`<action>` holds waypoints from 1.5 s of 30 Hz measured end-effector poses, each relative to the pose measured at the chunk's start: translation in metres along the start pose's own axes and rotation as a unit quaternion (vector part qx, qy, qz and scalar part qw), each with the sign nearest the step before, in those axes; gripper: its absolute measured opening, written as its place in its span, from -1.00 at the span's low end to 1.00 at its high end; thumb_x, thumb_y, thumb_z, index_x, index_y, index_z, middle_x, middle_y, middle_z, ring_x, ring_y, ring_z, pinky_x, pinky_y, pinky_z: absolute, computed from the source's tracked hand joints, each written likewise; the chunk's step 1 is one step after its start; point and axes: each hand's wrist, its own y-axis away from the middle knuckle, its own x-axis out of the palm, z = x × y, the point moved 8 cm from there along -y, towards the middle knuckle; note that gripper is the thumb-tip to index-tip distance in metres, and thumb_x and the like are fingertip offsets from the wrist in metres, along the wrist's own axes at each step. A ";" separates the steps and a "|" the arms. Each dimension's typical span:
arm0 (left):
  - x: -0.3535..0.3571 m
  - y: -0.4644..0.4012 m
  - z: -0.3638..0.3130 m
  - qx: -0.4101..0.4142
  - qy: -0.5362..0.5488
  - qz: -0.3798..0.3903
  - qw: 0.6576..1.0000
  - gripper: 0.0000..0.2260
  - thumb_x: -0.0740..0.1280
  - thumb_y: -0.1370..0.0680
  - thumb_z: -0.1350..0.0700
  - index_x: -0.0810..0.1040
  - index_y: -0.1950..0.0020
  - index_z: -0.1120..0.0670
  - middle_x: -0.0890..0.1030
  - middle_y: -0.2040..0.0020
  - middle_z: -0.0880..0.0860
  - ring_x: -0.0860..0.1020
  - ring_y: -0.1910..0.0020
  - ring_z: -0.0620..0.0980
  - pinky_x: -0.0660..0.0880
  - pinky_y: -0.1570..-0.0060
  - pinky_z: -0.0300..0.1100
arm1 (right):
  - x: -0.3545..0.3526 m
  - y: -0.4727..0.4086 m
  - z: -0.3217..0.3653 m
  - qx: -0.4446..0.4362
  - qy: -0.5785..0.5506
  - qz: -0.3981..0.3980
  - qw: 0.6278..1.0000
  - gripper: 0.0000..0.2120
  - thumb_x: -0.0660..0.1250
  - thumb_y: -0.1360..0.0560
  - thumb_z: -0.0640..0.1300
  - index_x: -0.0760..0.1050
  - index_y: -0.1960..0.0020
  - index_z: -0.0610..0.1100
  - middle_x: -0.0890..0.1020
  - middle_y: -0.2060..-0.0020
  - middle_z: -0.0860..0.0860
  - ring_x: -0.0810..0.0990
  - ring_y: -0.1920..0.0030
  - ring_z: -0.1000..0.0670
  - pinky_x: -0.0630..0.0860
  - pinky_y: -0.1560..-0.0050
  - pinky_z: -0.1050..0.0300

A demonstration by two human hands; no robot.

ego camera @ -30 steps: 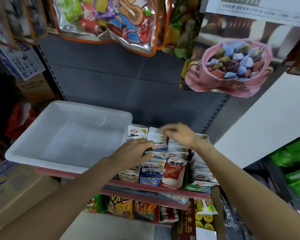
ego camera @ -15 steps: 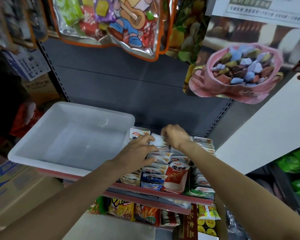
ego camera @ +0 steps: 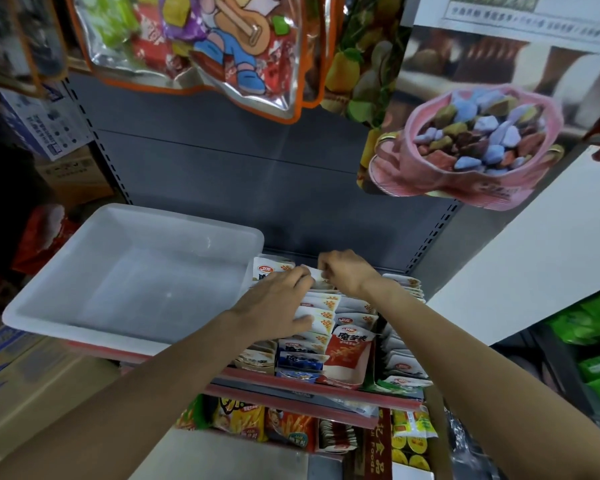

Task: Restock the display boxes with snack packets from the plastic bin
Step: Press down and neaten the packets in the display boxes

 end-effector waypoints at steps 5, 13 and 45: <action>0.000 -0.013 0.003 -0.017 -0.022 0.006 1.000 -0.40 0.27 -0.45 -0.19 0.27 -0.38 0.09 0.38 -0.26 0.01 0.34 -0.23 -0.01 0.23 -0.25 -0.15 | 0.001 -0.001 -0.005 -0.007 -0.042 0.007 0.999 -0.87 0.16 -0.55 -0.26 0.47 -0.03 -0.19 0.58 -0.02 -0.13 0.53 0.02 -0.12 0.43 0.06 0.08; 0.010 -0.012 0.007 -0.047 0.003 0.053 0.998 -0.46 0.24 -0.49 -0.21 0.39 -0.36 0.07 0.39 -0.24 0.02 0.28 -0.26 -0.02 0.21 -0.25 -0.11 | -0.005 -0.003 -0.007 0.004 -0.093 0.010 0.996 -0.84 0.18 -0.54 -0.30 0.50 0.07 -0.13 0.56 0.08 -0.05 0.49 0.11 0.00 0.35 0.20 0.21; 0.013 0.028 -0.014 0.040 0.020 0.072 0.996 -0.60 0.09 -0.64 0.05 0.26 -0.49 -0.08 0.04 -0.56 0.01 0.02 -0.52 -0.05 -0.03 -0.47 -0.15 | 0.015 0.019 0.008 -0.075 0.039 0.033 0.996 -0.79 0.25 -0.55 0.06 0.53 -0.06 -0.05 0.63 0.06 -0.06 0.58 0.03 -0.11 0.52 0.03 -0.01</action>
